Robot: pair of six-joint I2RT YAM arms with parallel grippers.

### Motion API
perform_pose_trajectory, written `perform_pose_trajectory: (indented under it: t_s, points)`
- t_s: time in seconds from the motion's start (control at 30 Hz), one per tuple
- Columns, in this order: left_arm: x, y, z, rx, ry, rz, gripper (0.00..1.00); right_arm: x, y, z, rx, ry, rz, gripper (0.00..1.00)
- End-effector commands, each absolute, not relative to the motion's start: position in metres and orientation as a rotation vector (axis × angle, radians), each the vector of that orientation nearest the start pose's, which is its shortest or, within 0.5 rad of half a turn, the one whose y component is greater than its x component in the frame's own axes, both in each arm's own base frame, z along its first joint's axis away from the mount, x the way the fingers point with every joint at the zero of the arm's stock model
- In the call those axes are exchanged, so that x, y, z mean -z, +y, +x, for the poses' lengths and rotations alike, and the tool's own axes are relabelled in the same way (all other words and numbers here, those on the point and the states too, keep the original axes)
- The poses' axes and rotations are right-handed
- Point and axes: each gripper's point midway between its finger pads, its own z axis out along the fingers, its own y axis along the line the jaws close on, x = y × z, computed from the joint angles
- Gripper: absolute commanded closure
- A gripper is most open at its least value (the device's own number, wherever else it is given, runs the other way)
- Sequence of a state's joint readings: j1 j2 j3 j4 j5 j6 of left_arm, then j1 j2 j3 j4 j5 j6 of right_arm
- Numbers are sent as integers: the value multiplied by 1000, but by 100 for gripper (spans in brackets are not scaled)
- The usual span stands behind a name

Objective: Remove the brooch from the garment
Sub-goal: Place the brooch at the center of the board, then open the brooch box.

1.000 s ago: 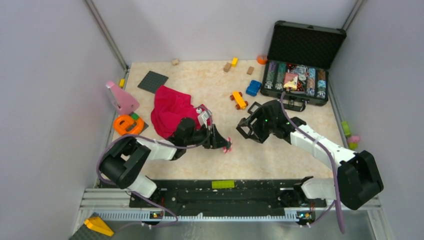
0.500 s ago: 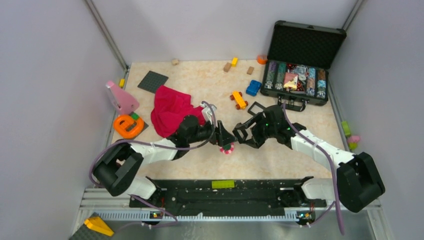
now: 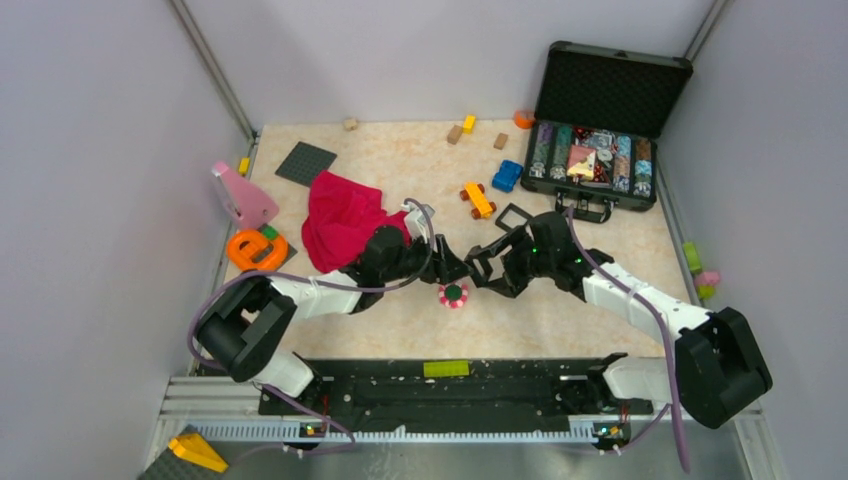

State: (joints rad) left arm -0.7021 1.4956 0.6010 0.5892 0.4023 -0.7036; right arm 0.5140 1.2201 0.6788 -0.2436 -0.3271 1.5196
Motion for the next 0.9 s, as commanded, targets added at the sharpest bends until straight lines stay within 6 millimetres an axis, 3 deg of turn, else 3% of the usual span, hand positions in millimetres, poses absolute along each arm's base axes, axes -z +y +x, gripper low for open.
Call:
perform_pose_trajectory:
  t_s: [0.0, 0.2, 0.63, 0.77, 0.87]
  points:
    - [-137, -341, 259, 1304, 2014, 319, 30, -144, 251, 243, -1311, 2446, 1129, 51]
    - [-129, -343, 258, 1299, 2041, 327, 33, -147, 252, 241, -1333, 2443, 1132, 52]
    - [-96, -324, 253, 1197, 2117, 285, 40, -155, 245, 239, -1340, 2423, 1152, 53]
    - [-96, -322, 254, 1192, 2115, 276, 39, -154, 243, 238, -1330, 2426, 1160, 53]
    - [-102, -318, 255, 1186, 2109, 269, 32, -150, 236, 238, -1292, 2424, 1190, 53]
